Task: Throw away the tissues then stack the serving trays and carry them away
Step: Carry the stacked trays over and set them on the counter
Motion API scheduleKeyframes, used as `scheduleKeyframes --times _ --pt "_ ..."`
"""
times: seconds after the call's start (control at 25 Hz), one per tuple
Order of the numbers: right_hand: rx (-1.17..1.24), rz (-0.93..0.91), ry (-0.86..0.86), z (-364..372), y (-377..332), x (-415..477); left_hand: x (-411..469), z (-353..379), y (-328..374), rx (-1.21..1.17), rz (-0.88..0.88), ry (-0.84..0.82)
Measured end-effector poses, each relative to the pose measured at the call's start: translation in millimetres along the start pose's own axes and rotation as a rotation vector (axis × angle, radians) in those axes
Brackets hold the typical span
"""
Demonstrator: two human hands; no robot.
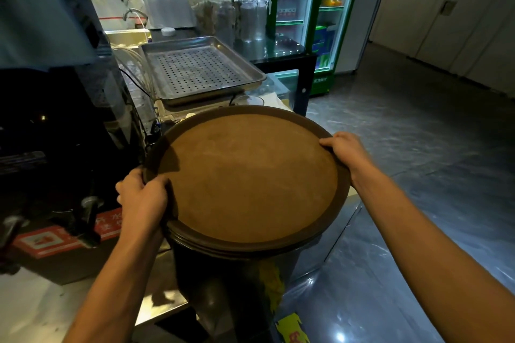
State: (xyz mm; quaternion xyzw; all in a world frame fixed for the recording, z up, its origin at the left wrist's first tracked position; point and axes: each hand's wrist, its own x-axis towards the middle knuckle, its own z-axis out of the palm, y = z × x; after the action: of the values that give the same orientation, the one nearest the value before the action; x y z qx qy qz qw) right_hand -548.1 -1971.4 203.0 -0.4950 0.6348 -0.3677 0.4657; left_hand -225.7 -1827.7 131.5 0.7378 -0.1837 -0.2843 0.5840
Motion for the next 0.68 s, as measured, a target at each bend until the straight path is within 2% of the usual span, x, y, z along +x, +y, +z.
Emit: scheduleKeyframes --times 0.16,0.56,0.68 --pt "-0.072 -0.042 0.01 7 0 12 15 1 -9 0.014 -0.01 0.033" --pt "-0.185 -0.177 0.055 21 5 33 1 4 10 0.137 0.107 0.091" --pt "-0.249 -0.22 0.075 19 7 32 -6 1 15 0.172 0.138 0.053"
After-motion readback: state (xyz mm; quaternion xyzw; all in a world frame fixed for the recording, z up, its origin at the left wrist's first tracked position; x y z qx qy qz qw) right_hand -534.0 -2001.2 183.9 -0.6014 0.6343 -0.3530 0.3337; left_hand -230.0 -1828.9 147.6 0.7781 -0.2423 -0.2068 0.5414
